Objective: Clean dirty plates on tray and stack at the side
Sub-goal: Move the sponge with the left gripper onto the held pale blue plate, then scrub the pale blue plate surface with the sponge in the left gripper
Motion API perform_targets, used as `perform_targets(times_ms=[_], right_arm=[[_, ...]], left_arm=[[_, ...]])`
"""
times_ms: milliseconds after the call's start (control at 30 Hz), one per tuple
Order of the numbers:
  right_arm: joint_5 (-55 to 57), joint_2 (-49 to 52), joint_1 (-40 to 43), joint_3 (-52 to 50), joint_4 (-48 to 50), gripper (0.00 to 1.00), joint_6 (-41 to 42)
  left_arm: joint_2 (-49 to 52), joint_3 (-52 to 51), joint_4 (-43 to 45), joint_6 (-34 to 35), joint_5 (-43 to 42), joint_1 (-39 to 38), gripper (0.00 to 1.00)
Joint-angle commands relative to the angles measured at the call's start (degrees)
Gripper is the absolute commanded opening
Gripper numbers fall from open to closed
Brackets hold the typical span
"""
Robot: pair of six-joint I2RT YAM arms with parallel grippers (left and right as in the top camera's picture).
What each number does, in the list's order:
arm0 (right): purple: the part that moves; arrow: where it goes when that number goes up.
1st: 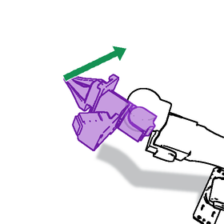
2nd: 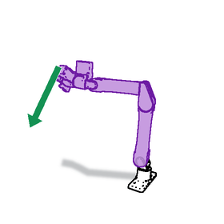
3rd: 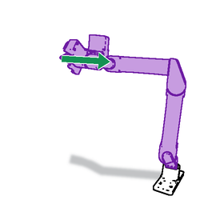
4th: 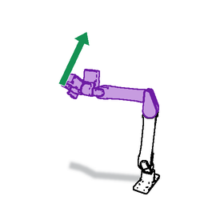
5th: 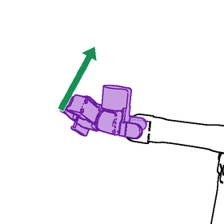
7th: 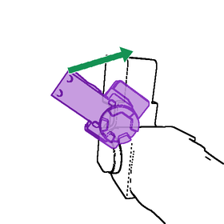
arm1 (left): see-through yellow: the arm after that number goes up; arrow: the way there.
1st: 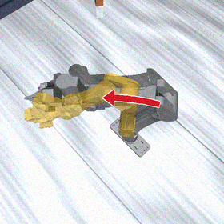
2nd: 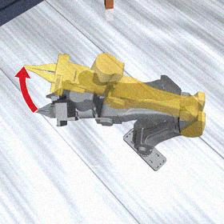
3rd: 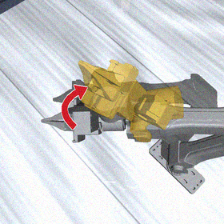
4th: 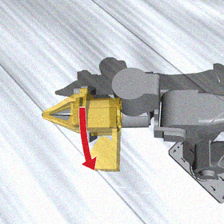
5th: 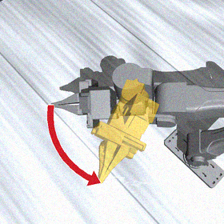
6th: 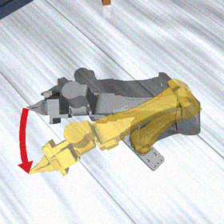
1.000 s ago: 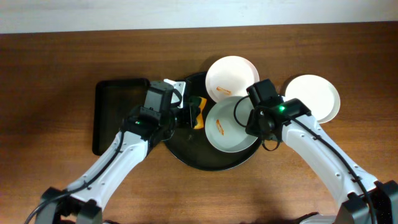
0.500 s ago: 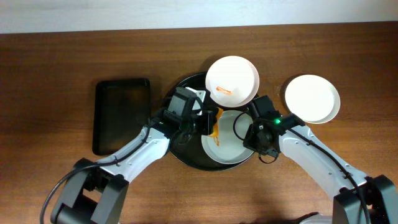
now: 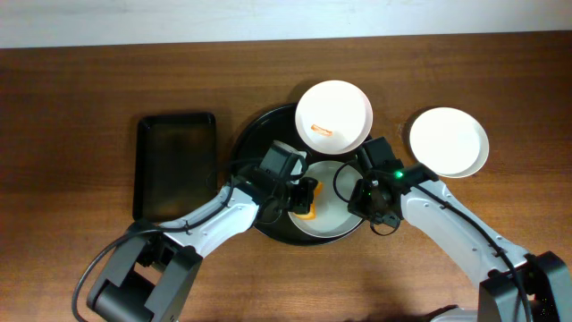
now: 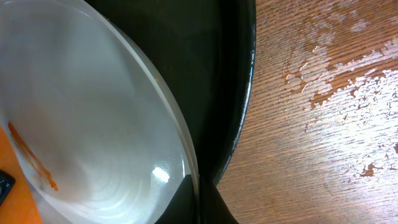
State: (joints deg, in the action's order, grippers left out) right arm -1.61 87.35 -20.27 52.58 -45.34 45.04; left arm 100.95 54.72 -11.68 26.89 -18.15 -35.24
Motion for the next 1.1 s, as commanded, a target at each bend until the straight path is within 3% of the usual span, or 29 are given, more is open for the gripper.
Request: perform_targets(times_ms=[0, 367, 467, 633, 733, 800, 833, 900, 967, 1033, 1067], right_arm=[[-0.1, -1.0, 0.0, -0.2, 0.0, 0.04, 0.5], [-0.2, -1.0, 0.0, -0.2, 0.0, 0.04, 0.5], [-0.2, -1.0, 0.0, -0.2, -0.1, 0.04, 0.5], [-0.2, -1.1, 0.0, -0.2, -0.5, 0.04, 0.4], [-0.1, -1.0, 0.0, -0.2, 0.9, 0.04, -8.7], [-0.2, -0.1, 0.0, -0.3, 2.9, 0.17, -14.4], [-0.4, 1.1, 0.0, -0.4, 4.3, 0.29, -16.2], [-0.4, 2.5, 0.0, -0.9, 6.0, 0.43, -16.4], [-0.4, 4.4, 0.0, -1.7, 8.4, 0.46, -17.7], [-0.4, 6.3, 0.0, -2.0, 9.4, 0.41, -18.7], [-0.5, 7.3, 0.0, -2.0, 9.9, 0.29, -18.7]], left_arm=[[0.7, 0.2, -0.3, 0.5, 0.3, -1.1, 0.00], [8.0, -0.5, 3.5, 0.5, 4.8, -4.7, 0.00], [10.1, -0.5, 3.3, 0.4, 10.8, -4.7, 0.00], [11.6, -0.5, 4.9, -1.8, 12.6, -4.7, 0.00], [11.6, -0.5, 5.0, -2.1, 12.6, -4.8, 0.00], [11.6, -0.5, 5.0, -2.1, 12.4, -4.8, 0.00], [11.6, -0.5, 5.0, -2.1, 12.4, -4.8, 0.00], [11.6, -0.5, 5.0, -2.1, 12.4, -4.8, 0.00], [11.6, -0.5, 5.0, -2.1, 12.4, -4.8, 0.00], [11.6, -0.5, 5.0, -2.1, 12.4, -4.8, 0.00], [11.6, -0.5, 5.0, -2.1, 12.4, -4.8, 0.00]])
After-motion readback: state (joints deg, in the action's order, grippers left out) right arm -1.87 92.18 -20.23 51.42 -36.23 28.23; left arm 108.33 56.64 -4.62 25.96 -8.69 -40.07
